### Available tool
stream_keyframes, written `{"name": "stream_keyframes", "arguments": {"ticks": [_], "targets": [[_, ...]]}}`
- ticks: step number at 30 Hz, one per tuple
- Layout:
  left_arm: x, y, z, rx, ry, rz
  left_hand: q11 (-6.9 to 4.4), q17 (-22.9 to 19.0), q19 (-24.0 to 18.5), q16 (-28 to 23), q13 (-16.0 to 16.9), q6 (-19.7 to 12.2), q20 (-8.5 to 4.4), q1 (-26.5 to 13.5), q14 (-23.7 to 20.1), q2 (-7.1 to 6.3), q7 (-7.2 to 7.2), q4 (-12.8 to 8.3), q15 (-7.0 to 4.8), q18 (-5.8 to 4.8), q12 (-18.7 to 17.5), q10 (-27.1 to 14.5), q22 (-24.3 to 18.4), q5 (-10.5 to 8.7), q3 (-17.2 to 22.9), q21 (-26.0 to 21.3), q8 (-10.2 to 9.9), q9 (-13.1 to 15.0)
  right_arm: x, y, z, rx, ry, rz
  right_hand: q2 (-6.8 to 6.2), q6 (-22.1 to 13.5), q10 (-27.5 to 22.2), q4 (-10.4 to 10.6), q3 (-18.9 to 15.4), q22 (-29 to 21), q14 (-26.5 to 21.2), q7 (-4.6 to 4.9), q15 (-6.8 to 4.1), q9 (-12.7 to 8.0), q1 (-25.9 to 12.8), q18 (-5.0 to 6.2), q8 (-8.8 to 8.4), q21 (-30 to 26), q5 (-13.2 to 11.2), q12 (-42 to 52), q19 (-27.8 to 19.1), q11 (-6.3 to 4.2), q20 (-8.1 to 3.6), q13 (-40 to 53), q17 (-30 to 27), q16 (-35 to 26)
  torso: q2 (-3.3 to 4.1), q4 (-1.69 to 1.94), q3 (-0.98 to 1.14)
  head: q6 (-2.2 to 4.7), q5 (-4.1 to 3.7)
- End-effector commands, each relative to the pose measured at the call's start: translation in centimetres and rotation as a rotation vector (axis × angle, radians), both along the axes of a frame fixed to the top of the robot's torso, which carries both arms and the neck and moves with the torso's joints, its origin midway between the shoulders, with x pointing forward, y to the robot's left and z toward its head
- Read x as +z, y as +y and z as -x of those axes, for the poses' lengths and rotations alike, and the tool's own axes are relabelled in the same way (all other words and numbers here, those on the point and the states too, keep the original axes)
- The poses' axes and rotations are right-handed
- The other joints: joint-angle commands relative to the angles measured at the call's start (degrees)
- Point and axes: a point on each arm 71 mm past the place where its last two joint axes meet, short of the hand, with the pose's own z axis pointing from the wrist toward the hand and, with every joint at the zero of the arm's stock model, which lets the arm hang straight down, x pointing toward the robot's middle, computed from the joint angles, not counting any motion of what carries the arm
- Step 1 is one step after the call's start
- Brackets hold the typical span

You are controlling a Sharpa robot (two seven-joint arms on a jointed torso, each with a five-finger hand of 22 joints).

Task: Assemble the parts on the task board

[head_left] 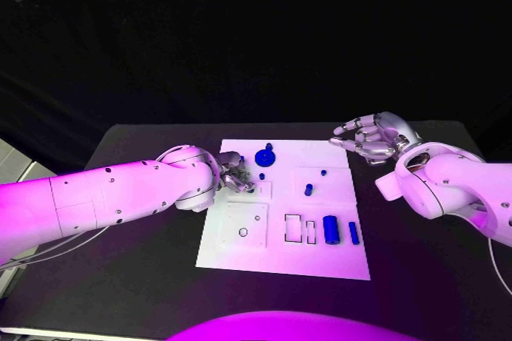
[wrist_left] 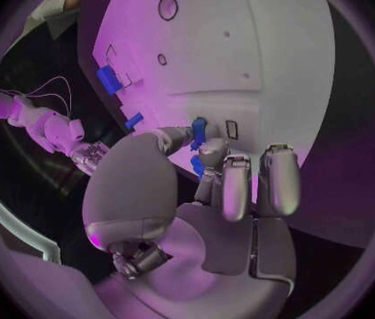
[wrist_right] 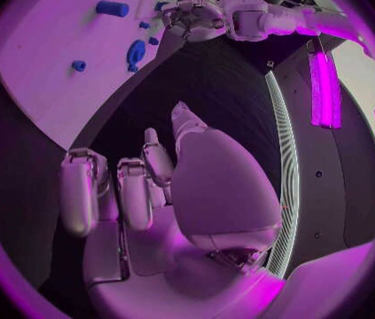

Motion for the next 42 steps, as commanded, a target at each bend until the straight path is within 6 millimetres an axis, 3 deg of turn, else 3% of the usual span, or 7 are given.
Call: {"name": "stream_keyframes", "arguments": {"ticks": [1,3,5,9,19,29,42], "targets": [[-0.35,-0.23,0.16,-0.016,0.031,-0.017,0.00,9.43,0.45,0.21,0.03,0.51,-0.06,0.41,4.31,-0.07,-0.04,-12.08,-0.36,-0.96,0.29,0.46,0.37,0.45,12.41,0.24,0.18,-0.02,-0.02,0.19,0.08,0.020,-0.002,0.006,0.29,-0.50,-0.22,0.00,-0.40,9.38,4.28,-0.03,0.23,0.06,-0.26,0.31,0.23,-0.28,-0.12,-0.06,1.23,-0.10,0.31,0.01,9.22,-0.24,0.01,-0.04,0.02,-0.04,-0.05],[-0.43,-0.29,0.14,-0.018,0.042,-0.018,-0.08,9.44,0.45,0.22,0.20,0.75,-0.14,0.08,4.32,-0.27,-0.14,-12.14,-0.44,-0.96,0.33,0.74,0.37,1.21,12.44,0.24,0.14,-0.10,-0.02,0.18,0.08,0.020,-0.002,0.006,0.29,-0.50,-0.22,0.00,-0.40,9.38,4.28,-0.03,0.23,0.06,-0.26,0.31,0.23,-0.28,-0.12,-0.06,1.23,-0.10,0.31,0.01,9.22,-0.24,0.00,-0.05,0.04,-0.10,-0.09],[-0.52,-0.34,0.12,-0.021,0.055,-0.019,-0.26,9.60,0.46,0.32,0.68,1.18,-0.30,-0.66,4.38,-0.49,-0.34,-12.23,-0.60,-0.96,0.51,1.29,0.40,3.71,12.18,0.24,0.16,-0.16,-0.02,0.17,0.09,0.019,-0.002,0.006,0.29,-0.50,-0.22,0.00,-0.40,9.38,4.28,-0.03,0.23,0.06,-0.26,0.31,0.23,-0.28,-0.12,-0.06,1.23,-0.10,0.31,0.01,9.22,-0.24,0.02,0.00,0.03,-0.14,-0.16],[-0.66,-0.45,0.04,-0.022,0.073,-0.018,-0.41,9.67,0.48,0.37,1.26,1.59,-0.36,-1.25,4.40,-0.22,-0.54,-12.04,-0.70,-0.96,0.87,1.82,0.44,4.43,11.84,0.24,0.28,-0.15,-0.02,0.16,0.09,0.019,-0.002,0.006,0.29,-0.50,-0.22,0.00,-0.40,9.38,4.28,-0.03,0.23,0.06,-0.26,0.31,0.23,-0.28,-0.12,-0.06,1.23,-0.10,0.31,0.01,9.22,-0.24,0.02,0.00,0.04,-0.23,-0.21],[-0.92,-0.77,-0.25,-0.030,0.102,-0.026,-0.64,10.01,0.53,0.57,1.86,2.02,-0.46,-2.09,4.50,0.42,-0.83,-11.75,-0.88,-0.97,1.29,2.41,0.48,4.69,11.53,0.22,0.55,-0.04,-0.03,0.22,0.09,0.022,0.000,0.007,0.29,-0.50,-0.22,0.00,-0.40,9.38,4.28,-0.03,0.23,0.06,-0.26,0.31,0.23,-0.28,-0.12,-0.06,1.23,-0.10,0.31,0.01,9.22,-0.24,-0.01,0.03,0.04,-0.45,-0.20],[-0.98,-0.96,-0.48,-0.029,0.104,-0.028,-0.93,10.30,0.64,0.75,2.20,2.51,-0.63,-3.56,4.59,2.08,-1.21,-11.10,-1.14,-1.00,1.49,2.85,0.60,4.50,11.30,0.20,0.87,0.13,-0.05,0.21,0.10,0.022,0.001,0.008,0.31,-0.53,-0.22,-0.07,-0.49,9.34,4.25,-0.05,0.21,0.07,-0.35,0.32,0.34,-0.36,-0.12,-0.08,1.24,-0.12,0.28,-0.06,9.11,-0.32,0.01,0.06,0.04,-0.57,-0.28],[-1.03,-1.01,-0.57,-0.034,0.109,-0.033,-1.29,10.76,0.78,1.02,2.77,2.93,-0.74,-6.07,4.71,2.34,-1.74,-10.37,-1.42,-1.05,1.82,3.43,0.75,3.96,8.56,0.11,1.18,0.37,-0.17,0.21,0.15,0.024,0.004,0.008,0.32,-0.56,-0.23,-0.08,-0.54,9.30,4.24,-0.06,0.19,0.08,-0.39,0.34,0.38,-0.45,-0.12,-0.09,1.22,-0.13,0.27,-0.10,9.06,-0.35,-0.01,0.04,0.01,-0.80,-0.35]]}}
